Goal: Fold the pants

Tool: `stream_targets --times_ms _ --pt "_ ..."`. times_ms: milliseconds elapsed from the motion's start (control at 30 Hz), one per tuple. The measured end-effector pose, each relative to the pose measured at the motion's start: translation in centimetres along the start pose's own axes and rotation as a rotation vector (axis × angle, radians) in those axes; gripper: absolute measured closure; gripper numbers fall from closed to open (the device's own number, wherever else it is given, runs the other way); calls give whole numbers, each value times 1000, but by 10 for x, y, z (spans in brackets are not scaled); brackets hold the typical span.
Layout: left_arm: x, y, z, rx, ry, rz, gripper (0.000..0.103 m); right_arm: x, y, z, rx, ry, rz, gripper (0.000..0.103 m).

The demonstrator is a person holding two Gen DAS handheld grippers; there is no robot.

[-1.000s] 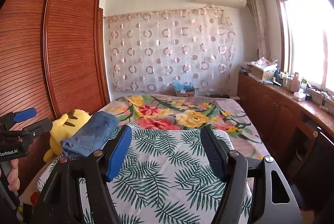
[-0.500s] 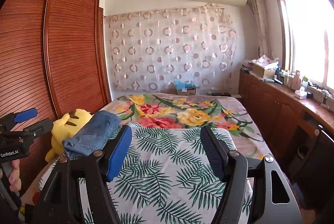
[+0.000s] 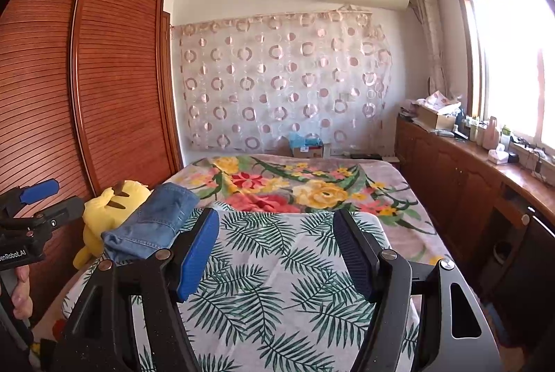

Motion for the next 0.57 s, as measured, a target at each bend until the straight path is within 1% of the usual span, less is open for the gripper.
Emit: stream_targets --times_ms 567 --pt "0 -1 -1 0 -1 0 12 -1 -1 0 2 1 -3 33"
Point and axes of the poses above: each gripper's, at about its wrist camera, not at the fingertips, and y roughly the way its jaws point, z to its right, x to its underside, the point moved 9 cm from there along y, roughly the way its jaws point, and after that the axes turned 7 degrees about -x, right-handed, at the moved point
